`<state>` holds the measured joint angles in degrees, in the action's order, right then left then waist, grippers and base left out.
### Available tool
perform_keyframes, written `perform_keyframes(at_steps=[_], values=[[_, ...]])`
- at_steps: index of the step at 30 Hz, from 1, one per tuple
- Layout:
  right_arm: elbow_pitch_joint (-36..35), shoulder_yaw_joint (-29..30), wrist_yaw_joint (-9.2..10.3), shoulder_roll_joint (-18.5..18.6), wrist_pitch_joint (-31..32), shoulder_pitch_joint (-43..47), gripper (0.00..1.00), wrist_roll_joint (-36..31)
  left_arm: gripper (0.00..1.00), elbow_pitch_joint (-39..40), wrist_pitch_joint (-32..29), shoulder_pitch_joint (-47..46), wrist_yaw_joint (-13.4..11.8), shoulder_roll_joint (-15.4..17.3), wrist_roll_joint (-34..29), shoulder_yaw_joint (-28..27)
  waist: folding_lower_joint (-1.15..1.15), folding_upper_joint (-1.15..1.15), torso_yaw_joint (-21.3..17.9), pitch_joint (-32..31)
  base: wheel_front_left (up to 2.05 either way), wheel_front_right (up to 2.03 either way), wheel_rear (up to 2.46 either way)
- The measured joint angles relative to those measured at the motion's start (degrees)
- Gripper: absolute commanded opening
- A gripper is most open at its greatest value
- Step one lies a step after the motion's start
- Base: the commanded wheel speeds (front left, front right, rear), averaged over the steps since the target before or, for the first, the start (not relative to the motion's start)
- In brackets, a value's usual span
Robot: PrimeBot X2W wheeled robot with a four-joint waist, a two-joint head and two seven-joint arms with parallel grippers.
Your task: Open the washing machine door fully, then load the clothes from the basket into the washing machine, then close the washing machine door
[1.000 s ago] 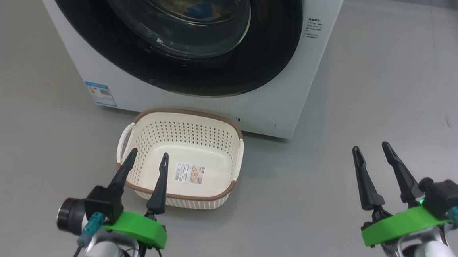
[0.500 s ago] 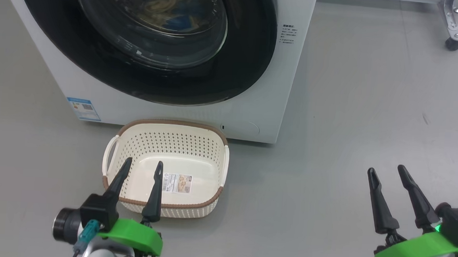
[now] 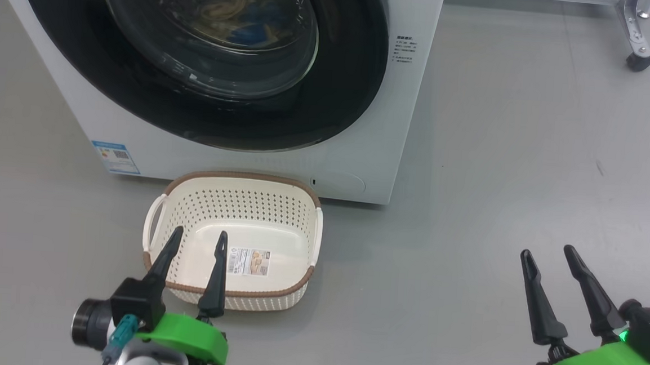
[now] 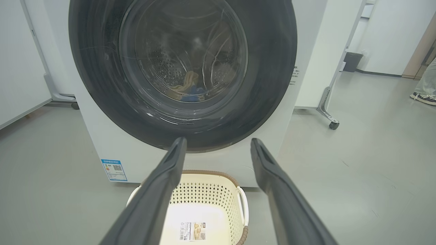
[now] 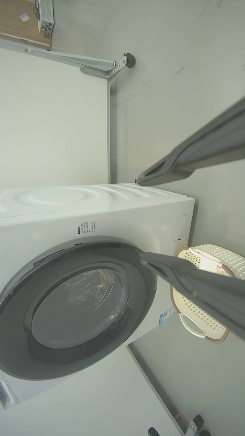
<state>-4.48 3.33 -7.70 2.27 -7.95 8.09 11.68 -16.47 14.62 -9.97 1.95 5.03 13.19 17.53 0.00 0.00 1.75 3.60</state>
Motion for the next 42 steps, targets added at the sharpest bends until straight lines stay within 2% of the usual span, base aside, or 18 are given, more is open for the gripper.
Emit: perform_keyframes(at_steps=[32, 33, 38, 42], values=[[-0.2, -0.2, 0.0, 0.0, 0.5, 0.0, 1.0, 0.4, 1.0, 0.2, 0.0, 0.5, 0.0, 0.0, 0.0, 0.3, 0.0, 0.0, 0.2, -0.5, 0.0, 0.0, 0.0], [-0.2, -0.3, 0.0, 0.0, 0.5, 0.0, 0.0, 0.4, 0.0, 0.2, 0.0, 0.6, 0.0, 0.0, 0.0, 0.3, 0.0, 0.0, 0.2, -0.5, 0.0, 0.0, 0.0], [4.4, -0.9, -0.01, -0.6, 0.5, 0.8, 0.0, 0.6, 0.0, -3.7, -0.1, 3.3, 0.0, -0.4, 0.1, 1.0, 0.0, 0.0, 0.2, -0.5, 0.0, 0.0, 0.0], [4.9, -1.0, -0.01, -0.6, 0.7, 1.1, 0.0, 3.2, 0.0, -3.9, -0.8, 4.5, 0.0, -0.4, 2.7, 0.6, 0.0, 0.0, 0.1, -0.6, 0.0, 0.0, 0.0]])
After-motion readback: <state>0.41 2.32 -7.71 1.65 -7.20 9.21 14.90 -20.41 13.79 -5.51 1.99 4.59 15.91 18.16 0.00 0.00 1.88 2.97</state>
